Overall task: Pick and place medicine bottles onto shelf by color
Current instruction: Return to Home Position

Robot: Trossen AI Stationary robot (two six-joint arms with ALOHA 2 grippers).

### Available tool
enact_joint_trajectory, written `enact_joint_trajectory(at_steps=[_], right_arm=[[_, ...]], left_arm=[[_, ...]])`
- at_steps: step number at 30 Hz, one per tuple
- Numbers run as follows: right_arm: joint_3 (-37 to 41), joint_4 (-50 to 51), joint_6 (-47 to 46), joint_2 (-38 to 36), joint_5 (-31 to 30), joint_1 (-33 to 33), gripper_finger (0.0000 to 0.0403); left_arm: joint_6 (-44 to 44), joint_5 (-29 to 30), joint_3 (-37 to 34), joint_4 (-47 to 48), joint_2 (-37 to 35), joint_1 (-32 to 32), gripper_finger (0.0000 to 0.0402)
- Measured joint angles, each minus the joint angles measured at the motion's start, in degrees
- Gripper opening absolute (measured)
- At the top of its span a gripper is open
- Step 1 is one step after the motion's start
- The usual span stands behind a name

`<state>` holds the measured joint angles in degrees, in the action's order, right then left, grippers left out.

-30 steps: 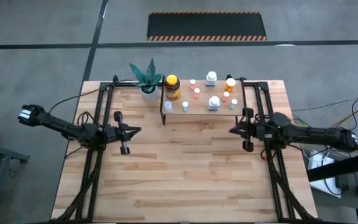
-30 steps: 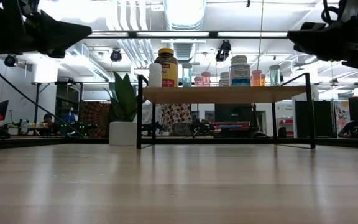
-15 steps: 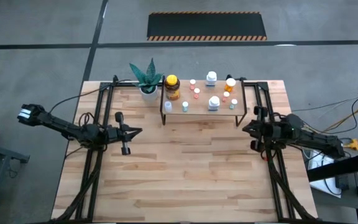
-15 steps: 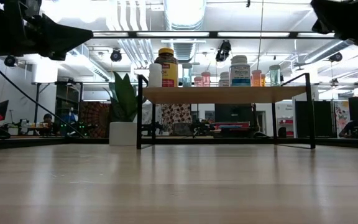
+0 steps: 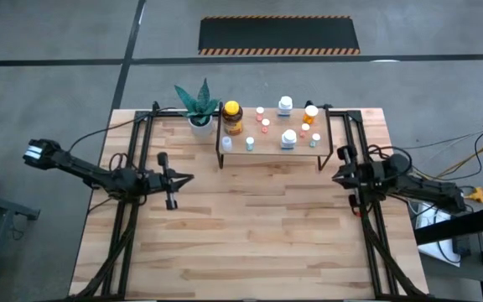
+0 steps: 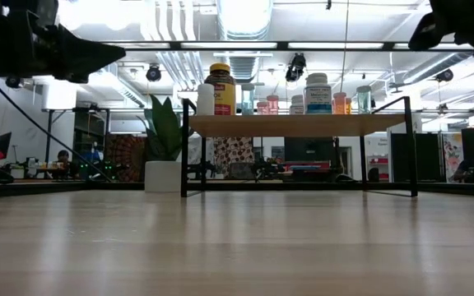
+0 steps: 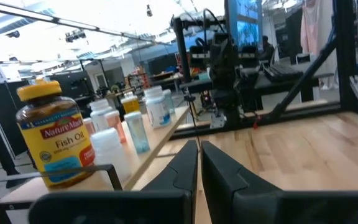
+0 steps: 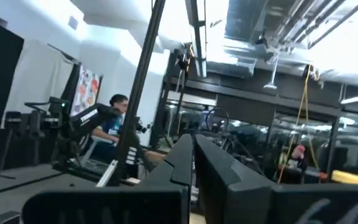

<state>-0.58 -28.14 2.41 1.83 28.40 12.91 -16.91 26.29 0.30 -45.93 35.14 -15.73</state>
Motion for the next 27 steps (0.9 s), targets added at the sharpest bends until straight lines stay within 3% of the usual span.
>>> enact_joint_trajectory(at_steps=[27], right_arm=[[0.0, 0.9, 1.16, 4.72, -0.09, 0.0, 0.0009]], left_arm=[[0.0, 0.0, -0.07, 0.19, 23.55, 0.0, 0.0001]])
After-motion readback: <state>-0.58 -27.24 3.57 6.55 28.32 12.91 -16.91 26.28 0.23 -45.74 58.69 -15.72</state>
